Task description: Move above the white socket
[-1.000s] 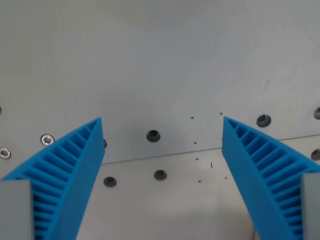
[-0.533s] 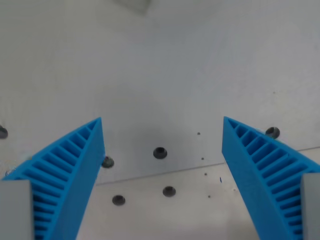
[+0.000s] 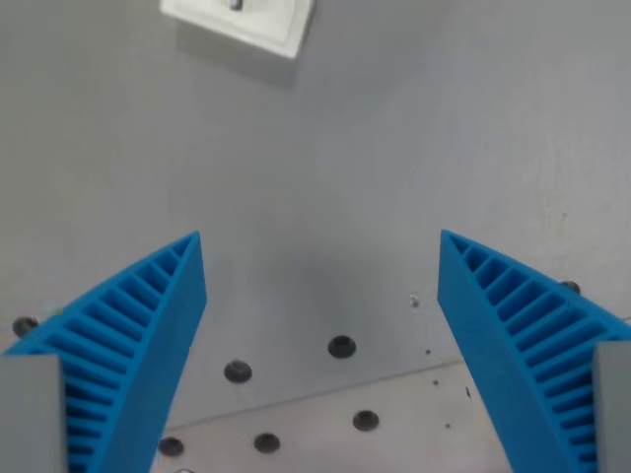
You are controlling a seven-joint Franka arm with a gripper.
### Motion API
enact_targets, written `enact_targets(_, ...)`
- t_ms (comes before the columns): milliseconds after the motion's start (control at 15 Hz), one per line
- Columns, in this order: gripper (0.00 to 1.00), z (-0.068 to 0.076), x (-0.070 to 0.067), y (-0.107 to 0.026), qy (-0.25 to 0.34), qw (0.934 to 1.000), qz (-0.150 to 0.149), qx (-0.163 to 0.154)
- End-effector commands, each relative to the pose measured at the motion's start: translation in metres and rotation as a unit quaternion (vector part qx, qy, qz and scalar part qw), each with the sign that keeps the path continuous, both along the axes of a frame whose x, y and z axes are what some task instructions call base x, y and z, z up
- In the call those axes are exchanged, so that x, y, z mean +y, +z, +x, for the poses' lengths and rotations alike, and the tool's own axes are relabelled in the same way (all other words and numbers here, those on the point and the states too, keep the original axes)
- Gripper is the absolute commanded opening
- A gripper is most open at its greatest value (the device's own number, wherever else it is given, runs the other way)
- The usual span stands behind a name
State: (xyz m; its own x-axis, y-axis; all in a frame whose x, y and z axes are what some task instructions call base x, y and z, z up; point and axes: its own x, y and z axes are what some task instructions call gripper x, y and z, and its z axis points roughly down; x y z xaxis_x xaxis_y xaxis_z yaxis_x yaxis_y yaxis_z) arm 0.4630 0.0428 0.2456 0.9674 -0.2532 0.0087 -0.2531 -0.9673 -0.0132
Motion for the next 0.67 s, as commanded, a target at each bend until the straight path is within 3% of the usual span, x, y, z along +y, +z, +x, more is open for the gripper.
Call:
enact_targets(67, 1.0, 0.016, -0.002, -0.006, -0.086, 0.9959, -0.028, 0.003)
enact_targets(667, 1.0, 0.048, -0.003, -0.03, -0.144, 0.9889, -0.039, -0.001)
